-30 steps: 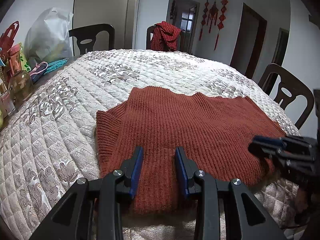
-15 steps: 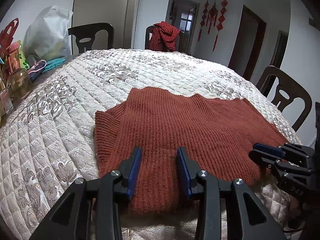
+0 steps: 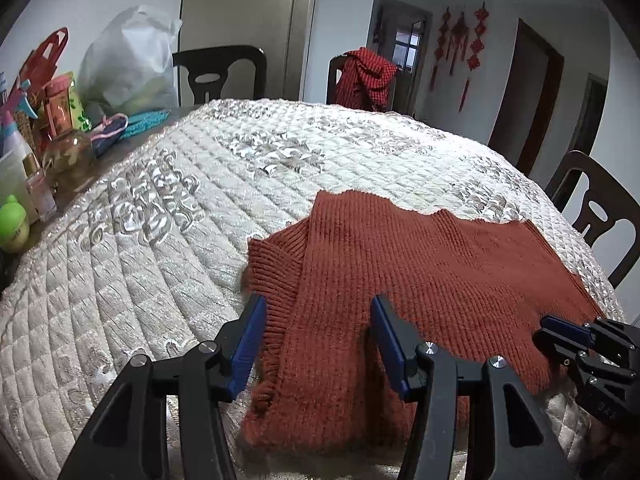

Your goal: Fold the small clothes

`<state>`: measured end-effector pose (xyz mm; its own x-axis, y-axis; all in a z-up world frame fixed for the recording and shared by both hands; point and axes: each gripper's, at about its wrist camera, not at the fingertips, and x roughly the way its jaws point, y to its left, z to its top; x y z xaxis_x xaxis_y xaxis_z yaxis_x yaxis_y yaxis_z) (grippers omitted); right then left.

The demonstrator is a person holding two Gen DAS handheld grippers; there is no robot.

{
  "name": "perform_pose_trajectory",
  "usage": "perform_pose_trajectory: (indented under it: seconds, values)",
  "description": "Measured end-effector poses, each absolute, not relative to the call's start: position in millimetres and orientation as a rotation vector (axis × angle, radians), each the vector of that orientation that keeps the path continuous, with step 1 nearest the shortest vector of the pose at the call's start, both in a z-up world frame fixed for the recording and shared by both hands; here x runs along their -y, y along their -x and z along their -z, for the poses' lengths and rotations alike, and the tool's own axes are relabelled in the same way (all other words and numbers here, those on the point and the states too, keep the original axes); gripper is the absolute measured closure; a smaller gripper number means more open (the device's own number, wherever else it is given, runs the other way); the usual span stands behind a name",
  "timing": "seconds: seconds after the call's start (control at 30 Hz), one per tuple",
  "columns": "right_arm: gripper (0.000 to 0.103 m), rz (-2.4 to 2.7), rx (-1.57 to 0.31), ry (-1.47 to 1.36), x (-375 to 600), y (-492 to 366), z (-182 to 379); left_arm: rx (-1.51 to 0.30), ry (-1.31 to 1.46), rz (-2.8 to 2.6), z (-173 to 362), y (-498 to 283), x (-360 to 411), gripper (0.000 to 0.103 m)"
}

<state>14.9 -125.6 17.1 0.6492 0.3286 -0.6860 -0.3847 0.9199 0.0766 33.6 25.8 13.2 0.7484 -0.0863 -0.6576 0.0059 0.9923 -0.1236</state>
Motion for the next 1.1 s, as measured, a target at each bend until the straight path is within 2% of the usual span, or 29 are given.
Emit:
perform_pose_trajectory:
  seconds: [0.47,0.87,1.1]
  values:
    - [0.083,-0.420,-0.760,0.048,120.4,-26.9,-25.6,-0.786,0.143,0.104,-6.3,-47.8,-23.3,0.036]
    - [0.083,-0.502,-0.771,0.030,123.1,-10.6,-17.4,-0.820,0.179,0.152,-9.9,-72.6,-25.5,0.036]
    - [0.083,-0.503,-0.765,0.038,123.3,-10.2,-17.3,-0.802,0.246,0.229,-7.4,-54.5,-29.5,0.036]
